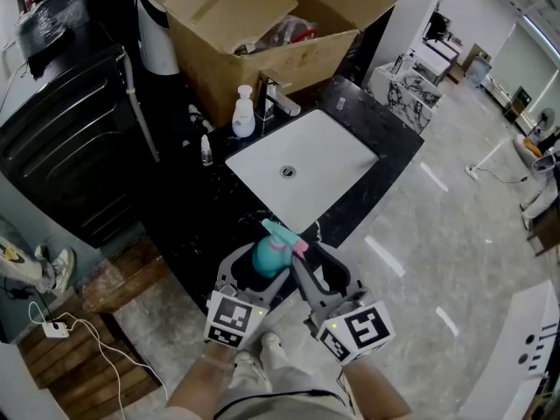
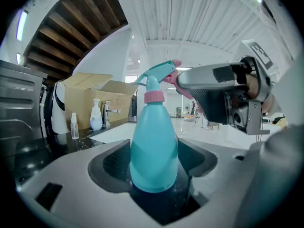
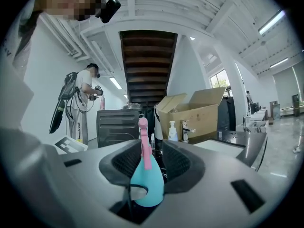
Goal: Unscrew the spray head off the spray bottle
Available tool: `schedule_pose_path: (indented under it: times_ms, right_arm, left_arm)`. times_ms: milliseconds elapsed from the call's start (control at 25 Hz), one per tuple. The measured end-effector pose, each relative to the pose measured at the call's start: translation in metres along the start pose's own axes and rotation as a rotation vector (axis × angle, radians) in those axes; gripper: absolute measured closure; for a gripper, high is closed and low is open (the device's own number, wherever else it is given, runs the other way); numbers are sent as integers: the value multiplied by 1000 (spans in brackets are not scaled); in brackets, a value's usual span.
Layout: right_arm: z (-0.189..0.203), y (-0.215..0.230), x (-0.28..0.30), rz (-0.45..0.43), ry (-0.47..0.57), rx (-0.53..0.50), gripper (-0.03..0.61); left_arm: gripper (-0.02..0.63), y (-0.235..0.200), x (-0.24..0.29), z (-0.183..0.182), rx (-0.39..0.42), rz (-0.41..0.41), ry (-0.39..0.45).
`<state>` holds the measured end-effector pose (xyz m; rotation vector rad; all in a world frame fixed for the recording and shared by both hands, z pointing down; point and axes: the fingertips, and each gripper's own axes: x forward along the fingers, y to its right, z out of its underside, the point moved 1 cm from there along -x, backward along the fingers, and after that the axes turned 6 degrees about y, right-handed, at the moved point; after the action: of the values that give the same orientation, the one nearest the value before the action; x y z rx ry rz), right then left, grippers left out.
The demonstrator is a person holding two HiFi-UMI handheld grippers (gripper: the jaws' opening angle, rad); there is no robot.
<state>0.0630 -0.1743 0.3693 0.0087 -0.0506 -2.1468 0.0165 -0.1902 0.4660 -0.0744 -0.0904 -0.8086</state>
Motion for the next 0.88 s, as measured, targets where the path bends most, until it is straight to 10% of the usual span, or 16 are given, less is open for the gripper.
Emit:
schedule_pose_path:
  times_ms: [880]
  right_arm:
    - [-4, 13, 12, -61, 49, 34, 456]
  left_arm:
    - [301, 0, 0, 1, -2, -14, -4]
